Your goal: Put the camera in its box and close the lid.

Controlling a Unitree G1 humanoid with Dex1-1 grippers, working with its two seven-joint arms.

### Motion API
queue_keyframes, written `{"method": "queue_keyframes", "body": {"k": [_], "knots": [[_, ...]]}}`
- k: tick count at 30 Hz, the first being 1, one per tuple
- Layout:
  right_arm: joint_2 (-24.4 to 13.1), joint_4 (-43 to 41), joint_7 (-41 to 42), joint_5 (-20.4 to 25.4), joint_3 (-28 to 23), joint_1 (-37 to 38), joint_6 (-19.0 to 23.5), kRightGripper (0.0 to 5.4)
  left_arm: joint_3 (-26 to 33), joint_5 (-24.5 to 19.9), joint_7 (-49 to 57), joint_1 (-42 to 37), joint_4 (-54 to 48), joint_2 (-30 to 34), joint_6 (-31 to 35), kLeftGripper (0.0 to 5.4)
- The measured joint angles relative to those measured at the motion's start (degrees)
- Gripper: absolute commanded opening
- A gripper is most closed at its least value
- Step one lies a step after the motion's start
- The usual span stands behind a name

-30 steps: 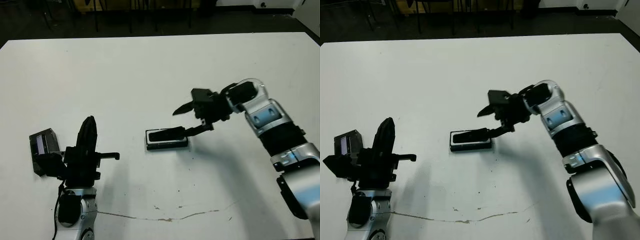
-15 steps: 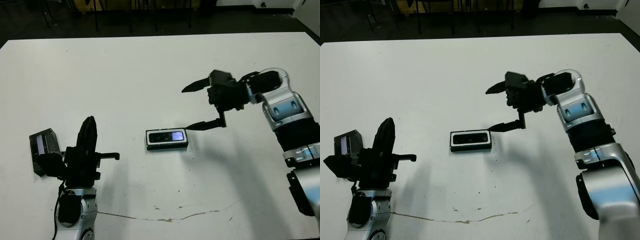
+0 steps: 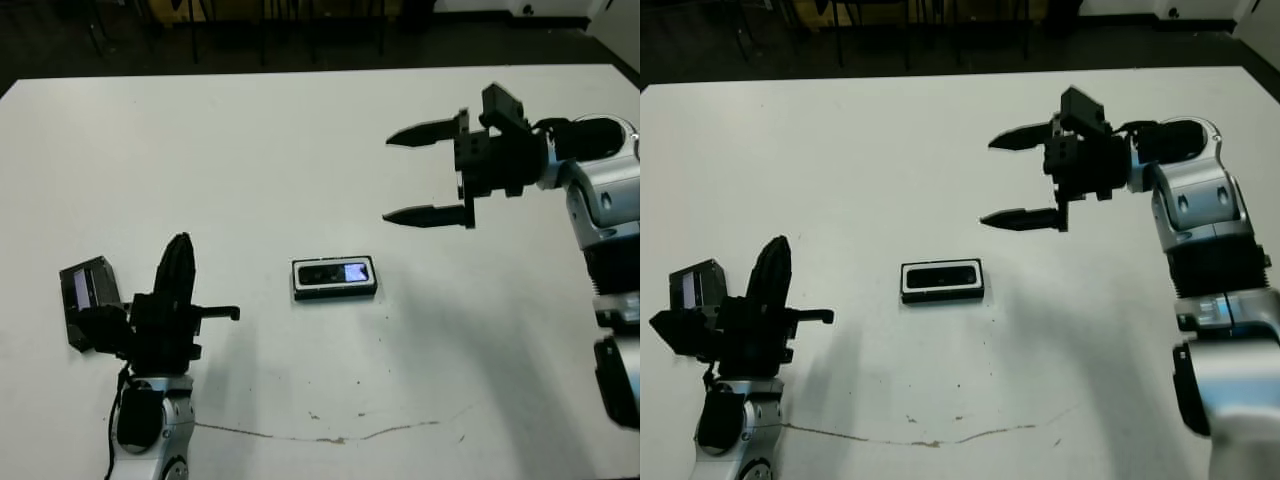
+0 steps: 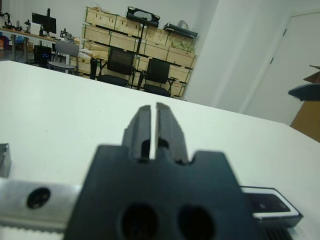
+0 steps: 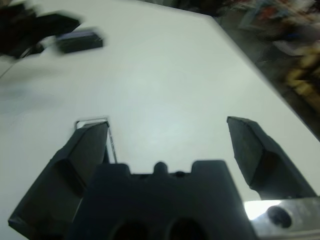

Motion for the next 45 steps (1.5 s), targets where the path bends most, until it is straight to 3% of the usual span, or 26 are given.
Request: {"method": "queue_keyframes", "body": {"k": [3, 7, 11, 16, 21, 26, 30, 34, 39, 45], "knots": [[2.8, -9.7, -9.4, -0.9, -0.4, 7.5, -0.6, 4.90, 0.0, 0.0, 0.0, 0.0, 0.0, 0.0, 0.0, 0.00], [4.5, -16.2, -17.7, -5.3, -0.2, 16.2, -13.8, 4.19, 0.1, -0.1, 0.0, 0.1, -0.5, 0.0, 0.1, 0.00], [5.3, -19.4, -21.9, -4.7, -1.0, 23.7, -20.0, 3.43, 0.5, -0.1, 0.1, 0.8, -3.3, 0.0, 0.0, 0.00], [7.2, -23.3, -25.3, -0.6, -2.3, 32.5, -20.1, 2.53, 1.2, 0.2, 3.2, 2.2, -10.4, -0.3, 0.4, 0.00], [9.1, -23.4, -25.9, 2.3, -2.4, 36.3, -20.7, 1.62, 2.0, 7.9, 8.9, 2.6, -18.8, -0.4, 2.7, 0.31], [10.7, -21.8, -26.0, 4.2, -2.4, 38.0, -22.1, 0.70, 2.3, 16.8, 12.9, 2.9, -26.8, -0.5, 7.5, 1.17], [11.7, -19.0, -25.6, 5.7, -2.4, 38.7, -24.4, 0.00, 4.0, 20.6, 15.5, 2.9, -29.0, -0.5, 11.9, 1.90], [11.8, -18.5, -25.8, 6.1, -2.6, 40.0, -24.4, 0.00, 5.7, 24.3, 17.9, 2.9, -29.2, -0.5, 17.6, 2.65], [12.1, -20.9, -27.6, 7.7, -3.0, 41.8, -23.4, 0.00, 9.4, 23.9, 17.3, 3.0, -29.0, -0.5, 26.3, 3.60], [12.1, -27.8, -30.2, 10.7, -3.0, 43.3, -18.1, 0.00, 14.9, 15.3, 13.1, 2.9, -28.1, -0.4, 36.5, 4.74]]}}
